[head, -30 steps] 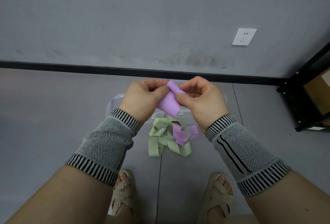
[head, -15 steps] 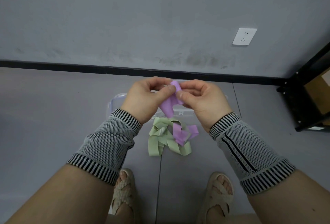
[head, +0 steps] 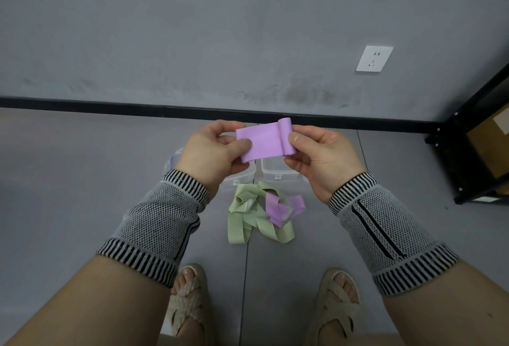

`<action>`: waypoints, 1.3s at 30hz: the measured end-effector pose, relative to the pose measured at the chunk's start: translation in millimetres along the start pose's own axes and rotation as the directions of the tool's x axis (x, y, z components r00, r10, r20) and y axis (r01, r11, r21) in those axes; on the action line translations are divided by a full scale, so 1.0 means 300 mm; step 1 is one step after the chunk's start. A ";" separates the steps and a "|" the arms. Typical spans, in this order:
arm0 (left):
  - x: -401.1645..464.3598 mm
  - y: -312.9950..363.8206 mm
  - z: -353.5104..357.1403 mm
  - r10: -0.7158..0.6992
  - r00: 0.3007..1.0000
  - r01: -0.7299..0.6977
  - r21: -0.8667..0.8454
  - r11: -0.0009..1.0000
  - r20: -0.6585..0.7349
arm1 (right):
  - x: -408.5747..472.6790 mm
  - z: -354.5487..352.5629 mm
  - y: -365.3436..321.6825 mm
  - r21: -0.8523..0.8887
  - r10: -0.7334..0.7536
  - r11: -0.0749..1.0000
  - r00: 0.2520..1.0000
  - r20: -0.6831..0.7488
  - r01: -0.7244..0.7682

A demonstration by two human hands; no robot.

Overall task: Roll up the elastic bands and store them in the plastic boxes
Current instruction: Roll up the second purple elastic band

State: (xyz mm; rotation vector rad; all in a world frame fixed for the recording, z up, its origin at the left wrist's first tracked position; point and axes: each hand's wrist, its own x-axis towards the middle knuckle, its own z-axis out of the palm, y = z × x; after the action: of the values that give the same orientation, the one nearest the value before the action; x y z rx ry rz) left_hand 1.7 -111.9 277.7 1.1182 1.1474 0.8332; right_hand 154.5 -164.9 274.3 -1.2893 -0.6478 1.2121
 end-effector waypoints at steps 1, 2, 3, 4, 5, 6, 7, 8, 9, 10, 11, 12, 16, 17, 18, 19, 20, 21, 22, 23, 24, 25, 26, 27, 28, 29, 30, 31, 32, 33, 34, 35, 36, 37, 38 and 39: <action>0.000 0.002 -0.004 0.003 1.000 -0.003 -0.013 1.000 -0.001 | 0.001 -0.002 0.000 0.005 0.000 1.000 1.000 0.001 0.000; 0.002 0.004 -0.008 0.010 1.000 -0.010 -0.021 1.000 -0.004 | 0.002 -0.005 -0.001 0.009 -0.003 1.000 1.000 0.004 0.003; 0.003 0.007 -0.015 0.025 1.000 -0.025 -0.021 0.999 -0.008 | 0.003 -0.008 -0.002 0.007 -0.011 1.000 1.000 0.006 0.011; 0.003 0.009 -0.022 0.046 0.999 -0.046 -0.013 0.999 -0.010 | 0.005 -0.010 -0.003 0.000 -0.025 1.000 1.000 0.007 0.025; 0.002 0.012 -0.027 0.069 0.998 -0.070 -0.003 0.998 -0.008 | 0.007 -0.012 -0.003 -0.011 -0.043 0.999 0.999 0.006 0.043; 0.000 0.014 -0.029 0.090 0.996 -0.090 0.005 0.996 -0.003 | 0.008 -0.013 -0.003 -0.027 -0.062 0.998 0.998 0.002 0.062; -0.003 0.016 -0.028 0.106 0.994 -0.106 0.013 0.994 0.006 | 0.009 -0.012 0.000 -0.047 -0.077 0.996 0.997 -0.009 0.077; -0.007 0.015 -0.025 0.118 0.993 -0.118 0.022 0.993 0.019 | 0.010 -0.011 0.002 -0.067 -0.088 0.994 0.996 -0.024 0.087; -0.012 0.014 -0.021 0.128 0.991 -0.129 0.032 0.991 0.032 | 0.011 -0.008 0.005 -0.089 -0.096 0.992 0.995 -0.041 0.092; -0.015 0.014 -0.015 0.140 0.989 -0.142 0.041 0.989 0.046 | 0.012 -0.006 0.008 -0.110 -0.103 0.989 0.993 -0.052 0.096; -0.017 0.013 -0.010 0.155 0.986 -0.157 0.046 0.986 0.059 | 0.013 -0.004 0.011 -0.128 -0.110 0.986 0.992 -0.055 0.102; -0.019 0.012 -0.005 0.170 0.983 -0.173 0.046 0.984 0.073 | 0.013 -0.001 0.015 -0.140 -0.117 0.984 0.992 -0.051 0.109; -0.029 0.014 0.019 0.204 0.972 -0.207 0.008 0.978 0.116 | 0.005 0.015 0.025 -0.121 -0.134 0.984 0.991 -0.028 0.130; -0.031 0.014 0.022 0.205 0.971 -0.206 -0.004 0.978 0.119 | 0.003 0.019 0.026 -0.115 -0.142 0.984 0.990 -0.026 0.138; -0.030 0.014 0.025 0.203 0.972 -0.202 -0.021 0.979 0.119 | 0.002 0.022 0.027 -0.112 -0.154 0.982 0.988 -0.024 0.150; -0.028 0.013 0.026 0.199 0.973 -0.196 -0.040 0.980 0.116 | 0.001 0.024 0.027 -0.113 -0.168 0.980 0.986 -0.022 0.164; -0.025 0.011 0.025 0.193 0.975 -0.188 -0.058 0.980 0.111 | 0.000 0.026 0.028 -0.120 -0.182 0.977 0.983 -0.019 0.178; -0.021 0.008 0.024 0.187 0.977 -0.179 -0.073 0.981 0.106 | -0.002 0.028 0.028 -0.137 -0.197 0.971 0.980 -0.015 0.193; -0.020 0.005 0.024 0.180 0.978 -0.172 -0.085 0.981 0.101 | -0.004 0.031 0.030 -0.170 -0.218 0.962 0.976 -0.010 0.214; -0.020 0.003 0.026 0.172 0.981 -0.163 -0.093 0.982 0.093 | -0.008 0.035 0.031 -0.214 -0.244 0.947 0.970 -0.006 0.237; -0.021 0.003 0.030 0.163 0.983 -0.153 -0.110 0.982 0.086 | -0.011 0.039 0.031 -0.257 -0.271 0.931 0.963 -0.004 0.261; -0.021 0.003 0.033 0.149 0.986 -0.137 -0.138 0.981 0.080 | -0.013 0.041 0.030 -0.292 -0.293 0.915 0.956 -0.004 0.279; -0.020 0.005 0.037 0.131 0.988 -0.116 -0.177 0.977 0.078 | -0.012 0.041 0.031 -0.316 -0.312 0.902 0.950 -0.006 0.294; -0.021 0.007 0.040 0.114 0.990 -0.094 -0.212 0.973 0.083 | -0.013 0.041 0.031 -0.334 -0.330 0.890 0.944 -0.006 0.309; -0.020 0.008 0.044 0.099 0.991 -0.076 -0.228 0.971 0.092 | -0.013 0.042 0.033 -0.349 -0.343 0.881 0.939 -0.003 0.321; -0.020 0.008 0.048 0.090 0.991 -0.068 -0.213 0.975 0.097 | -0.015 0.043 0.035 -0.360 -0.350 0.873 0.937 0.005 0.329; -0.020 0.005 0.051 0.084 0.992 -0.067 -0.171 0.983 0.093 | -0.017 0.047 0.037 -0.367 -0.351 0.868 0.936 0.019 0.333; -0.019 0.001 0.053 0.080 0.993 -0.069 -0.124 0.990 0.082 | -0.020 0.049 0.039 -0.373 -0.344 0.866 0.938 0.040 0.334; -0.017 -0.003 0.052 0.073 0.995 -0.067 -0.093 0.993 0.063 | -0.023 0.052 0.038 -0.376 -0.330 0.865 0.941 0.071 0.332; -0.013 -0.007 0.046 0.063 0.997 -0.059 -0.078 0.995 0.042 | -0.025 0.053 0.036 -0.379 -0.306 0.866 0.945 0.114 0.326; -0.009 -0.007 0.038 0.047 0.999 -0.046 -0.074 0.996 0.022 | -0.027 0.050 0.033 -0.382 -0.277 0.866 0.946 0.167 0.322; -0.006 -0.004 0.025 0.031 0.999 -0.031 -0.074 0.997 0.008 | -0.028 0.043 0.030 -0.400 -0.254 0.857 0.942 0.221 0.325; -0.003 0.000 0.013 0.017 1.000 -0.017 -0.082 0.996 0.006 | -0.027 0.033 0.029 -0.447 -0.245 0.826 0.932 0.266 0.344; -0.002 0.005 0.001 0.004 1.000 -0.003 -0.088 0.996 0.017 | -0.027 0.022 0.031 -0.523 -0.247 0.765 0.921 0.300 0.376; -0.001 0.005 -0.008 -0.005 0.999 0.008 -0.080 0.997 0.037 | -0.025 0.012 0.035 -0.607 -0.253 0.682 0.910 0.327 0.408; -0.003 0.006 -0.013 -0.010 0.998 0.013 -0.058 0.998 0.057 | -0.025 0.006 0.040 -0.672 -0.262 0.599 0.900 0.349 0.435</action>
State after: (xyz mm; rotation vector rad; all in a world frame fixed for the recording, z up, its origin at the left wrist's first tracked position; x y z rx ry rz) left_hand -2.3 -111.4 279.6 1.0799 1.0751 0.8154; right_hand 147.0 -173.0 265.2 -1.5828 -1.6104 0.7537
